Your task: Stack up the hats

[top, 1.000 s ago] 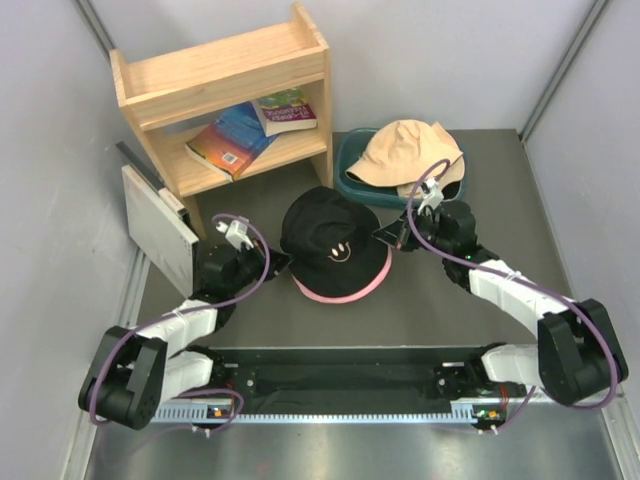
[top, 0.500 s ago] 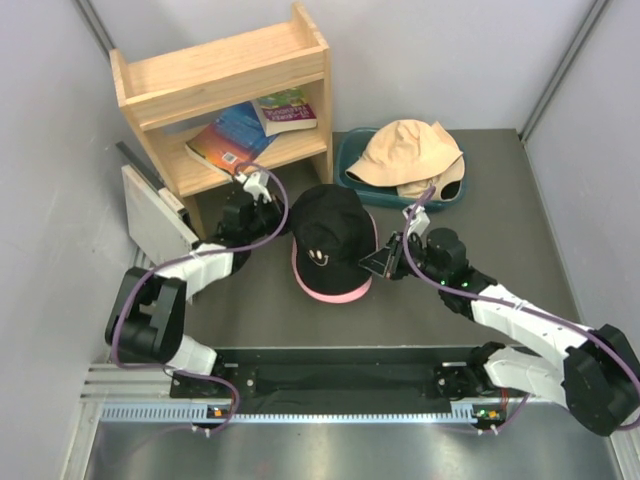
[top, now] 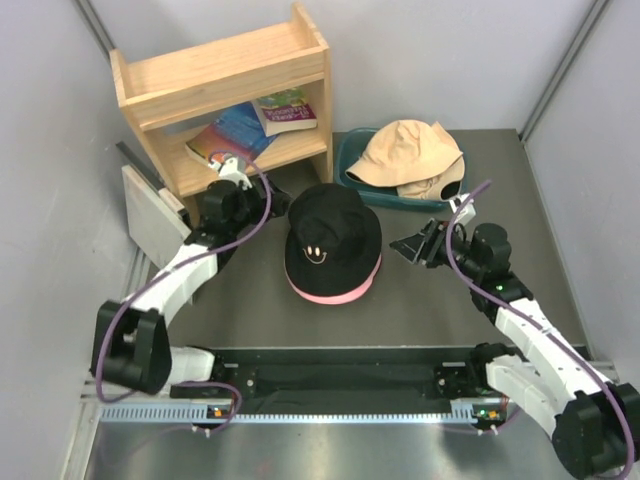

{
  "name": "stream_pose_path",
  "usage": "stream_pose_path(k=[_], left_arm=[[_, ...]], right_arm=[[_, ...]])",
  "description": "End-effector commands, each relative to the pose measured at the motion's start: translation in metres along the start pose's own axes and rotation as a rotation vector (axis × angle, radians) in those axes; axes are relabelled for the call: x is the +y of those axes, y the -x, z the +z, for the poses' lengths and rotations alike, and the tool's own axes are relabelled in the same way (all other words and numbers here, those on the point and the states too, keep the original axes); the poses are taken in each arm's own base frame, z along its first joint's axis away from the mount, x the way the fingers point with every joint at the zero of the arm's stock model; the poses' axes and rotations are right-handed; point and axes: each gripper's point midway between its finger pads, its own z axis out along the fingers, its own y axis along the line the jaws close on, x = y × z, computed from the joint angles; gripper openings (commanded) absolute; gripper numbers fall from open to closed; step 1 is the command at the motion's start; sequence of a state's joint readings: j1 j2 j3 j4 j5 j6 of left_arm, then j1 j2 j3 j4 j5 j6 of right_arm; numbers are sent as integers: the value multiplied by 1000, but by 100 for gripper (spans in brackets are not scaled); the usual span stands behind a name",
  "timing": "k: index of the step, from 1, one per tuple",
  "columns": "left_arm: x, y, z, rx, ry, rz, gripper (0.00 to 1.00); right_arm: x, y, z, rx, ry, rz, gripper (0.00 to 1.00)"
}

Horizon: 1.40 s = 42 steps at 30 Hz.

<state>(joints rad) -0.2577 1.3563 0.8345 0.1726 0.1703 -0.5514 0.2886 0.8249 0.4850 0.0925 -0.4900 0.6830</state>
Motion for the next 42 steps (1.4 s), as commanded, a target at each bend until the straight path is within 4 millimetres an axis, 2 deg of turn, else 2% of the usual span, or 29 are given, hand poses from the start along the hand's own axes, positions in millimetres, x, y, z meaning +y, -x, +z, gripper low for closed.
stream_pose_path(k=[1,2,3,4,6,7,9,10,15,22,28,30,36,37,38,40,42], left_arm=[[4,18,-36,-99,58,7,85],[1,16,-41,-106,40,-8,85],[-7,19,-50,-126,5,-42,85],[-10,5,-52,-101,-36,-56,85],[-18,-5,-61,-86,-86,-120,84],[-16,-21,-62,-51,-104,-145,84],[-17,-30,-67,-37,-120,-196,83],[-9,-45,-68,-14,-109,-217,83],[-6,-61,-77,-20,-132,-280,83],[-3,-75,-76,-8,-145,-307,82],[-5,-83,-70,19,-156,-301,82],[-5,-86,-69,27,-153,-303,82],[-4,-90,-67,33,-146,-293,81],[-3,-91,-66,34,-143,-290,81],[-2,-92,-66,37,-140,-291,81],[-1,-96,-65,43,-135,-290,81],[1,-98,-65,48,-128,-290,81]], right_arm=[[15,9,8,-9,156,-40,66],[21,17,11,-40,195,-44,68],[21,16,13,-38,206,-36,70],[12,10,19,-20,196,-15,72],[14,13,23,-39,223,-15,75],[7,10,28,-28,213,-4,75],[8,13,32,-41,238,-16,77],[4,10,35,-33,239,-10,77],[-1,9,45,-31,263,-16,77],[-13,-3,62,10,295,54,66],[-6,-7,60,8,373,108,58],[2,-5,56,-8,416,123,53],[-1,-12,57,5,422,170,36],[-3,-13,57,7,420,172,31],[-3,-14,57,10,419,174,17],[-8,-18,58,19,400,187,3],[-14,-24,58,29,369,198,0]])
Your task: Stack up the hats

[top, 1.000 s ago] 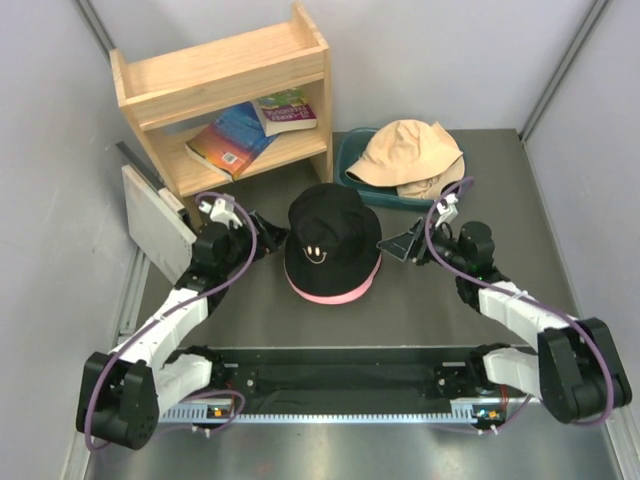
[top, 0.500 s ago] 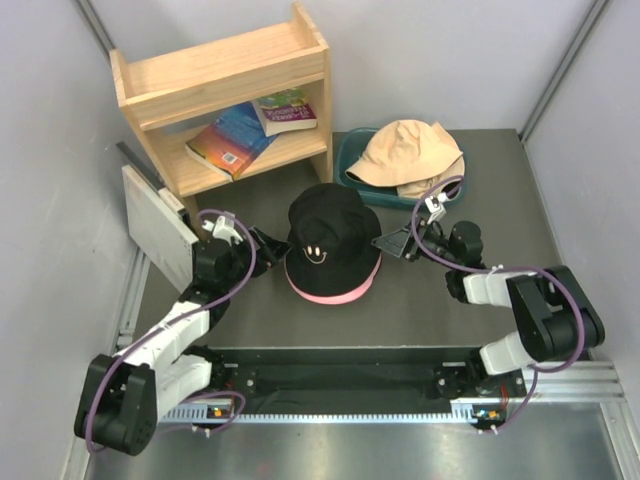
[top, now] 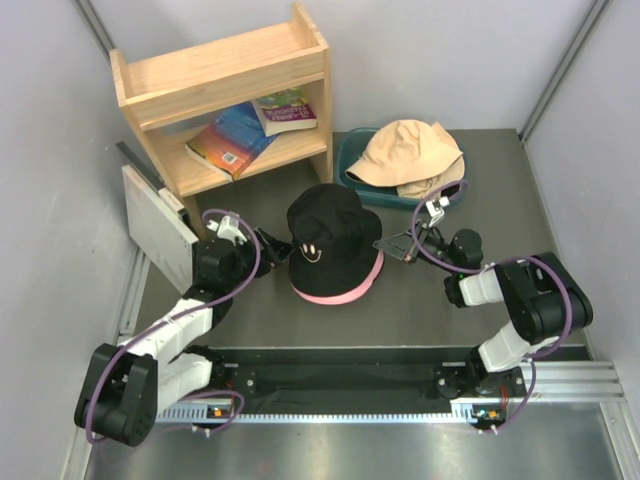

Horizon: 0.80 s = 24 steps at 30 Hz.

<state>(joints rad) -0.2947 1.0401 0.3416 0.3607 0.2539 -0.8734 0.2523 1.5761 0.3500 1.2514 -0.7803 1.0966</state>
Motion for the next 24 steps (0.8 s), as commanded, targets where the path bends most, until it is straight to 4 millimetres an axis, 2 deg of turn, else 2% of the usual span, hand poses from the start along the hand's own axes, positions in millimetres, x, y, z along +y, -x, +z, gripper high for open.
stream_pose_path(k=[1,11,16,20,22,23,24], left_arm=[[-5,0,2,-17,-31,19,81],[2,-19,3,19,-11,28,80],[6,-21,1,16,10,36,80],[5,-15,-1,7,30,82,80],[4,-7,-4,-4,60,120,81],[5,2,-5,-17,102,164,82],[4,8,-7,-27,118,187,83]], right_arm=[[-2,-3,-5,-1,2,-46,0],[-55,-39,-25,65,-268,-56,0],[-60,-45,-27,95,-311,-71,0],[-60,-49,-31,108,-327,-84,1],[-56,-49,-33,118,-337,-93,8],[-54,-44,-33,114,-346,-105,20],[-45,-37,-33,96,-339,-134,27]])
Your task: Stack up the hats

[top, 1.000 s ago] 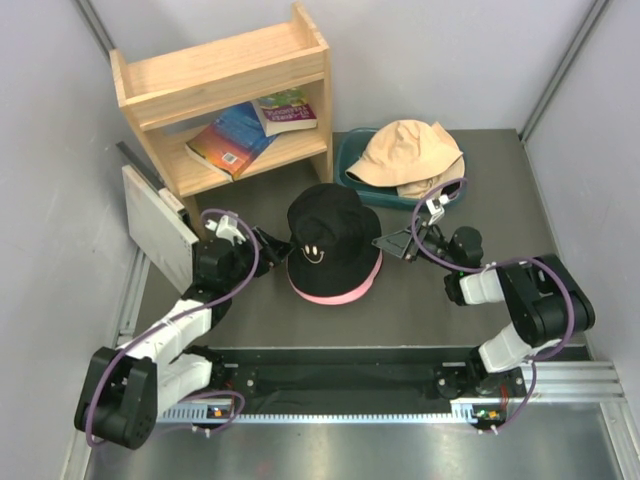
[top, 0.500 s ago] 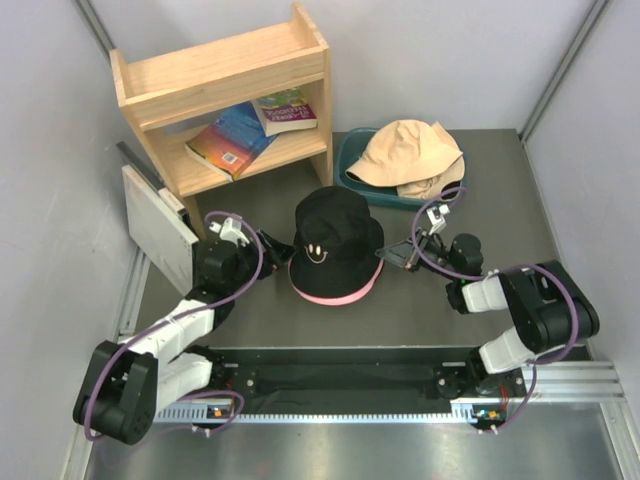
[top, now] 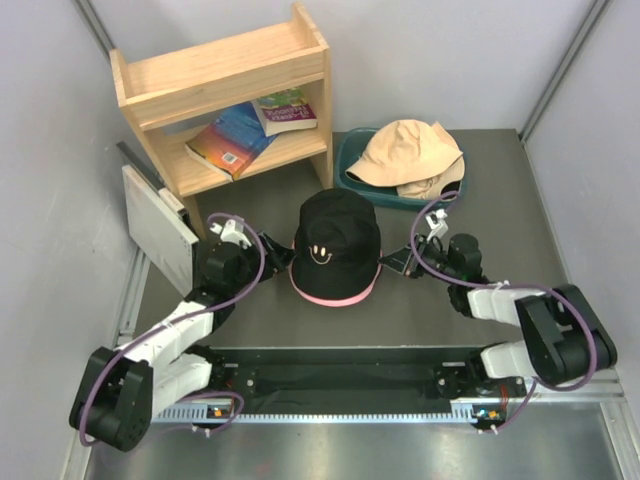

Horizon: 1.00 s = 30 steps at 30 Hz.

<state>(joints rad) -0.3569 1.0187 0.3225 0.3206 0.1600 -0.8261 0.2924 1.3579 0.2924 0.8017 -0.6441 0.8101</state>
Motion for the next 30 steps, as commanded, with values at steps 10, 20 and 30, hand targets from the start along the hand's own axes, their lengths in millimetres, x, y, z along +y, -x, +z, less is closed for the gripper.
stream_pose_path(k=[10,20,30], left_arm=[[-23,70,-32,-7,214,358,99],[-55,108,-47,39,233,548,99],[-30,127,-58,-114,339,607,99]], right_arm=[[25,51,-52,-58,-276,-243,93],[61,173,-90,-292,-565,-464,95],[38,272,-40,-335,-750,-562,95]])
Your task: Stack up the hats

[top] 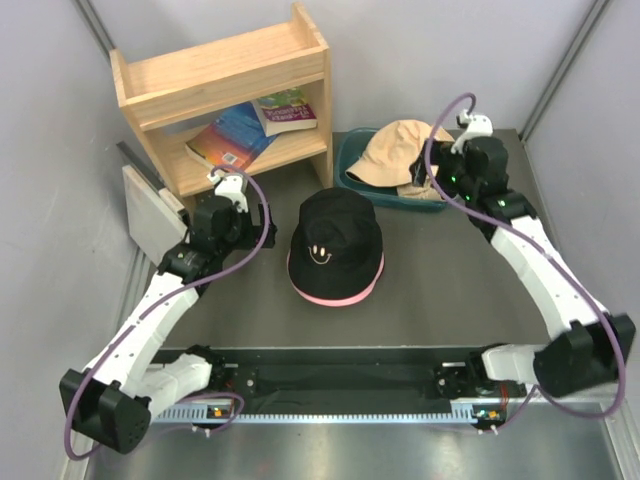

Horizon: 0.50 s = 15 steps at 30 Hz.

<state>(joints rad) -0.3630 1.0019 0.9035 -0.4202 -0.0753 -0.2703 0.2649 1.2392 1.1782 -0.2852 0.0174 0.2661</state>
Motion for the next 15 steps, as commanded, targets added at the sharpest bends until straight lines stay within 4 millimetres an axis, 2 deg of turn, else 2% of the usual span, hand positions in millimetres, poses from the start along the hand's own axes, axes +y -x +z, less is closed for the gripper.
stream_pose_path(k=[1,2,3,4,5,6,7,8,10,11,13,15], left_arm=[[21,14,-10,-95,94,47,99],[20,12,-10,-94,88,48,99],[19,12,-11,-98,82,47,99],[20,11,-10,-100,83,50,99],[21,10,-10,-98,87,49,99],[21,9,-9,-94,89,48,99],[22,8,-9,-91,90,50,99],[22,7,-7,-86,91,49,99],[23,5,-5,-73,96,56,99],[24,4,-4,-69,100,56,99],[25,3,-4,-66,105,58,99],[26,2,-3,-63,109,63,99]], right_arm=[[-23,33,43,-48,-137,-79,95],[-23,36,65,-43,-146,-84,95],[-25,39,75,-42,-152,-94,95],[-21,53,85,-69,-148,-97,95],[-24,39,110,-27,-156,-101,95],[-23,42,122,-37,-154,-100,95],[-22,56,130,-72,-159,-101,94],[-28,40,153,-44,-179,-104,94],[-33,57,173,-107,-212,-104,93],[-41,40,194,-79,-236,-116,92],[-52,37,219,-87,-295,-123,90],[-61,34,234,-87,-342,-128,89]])
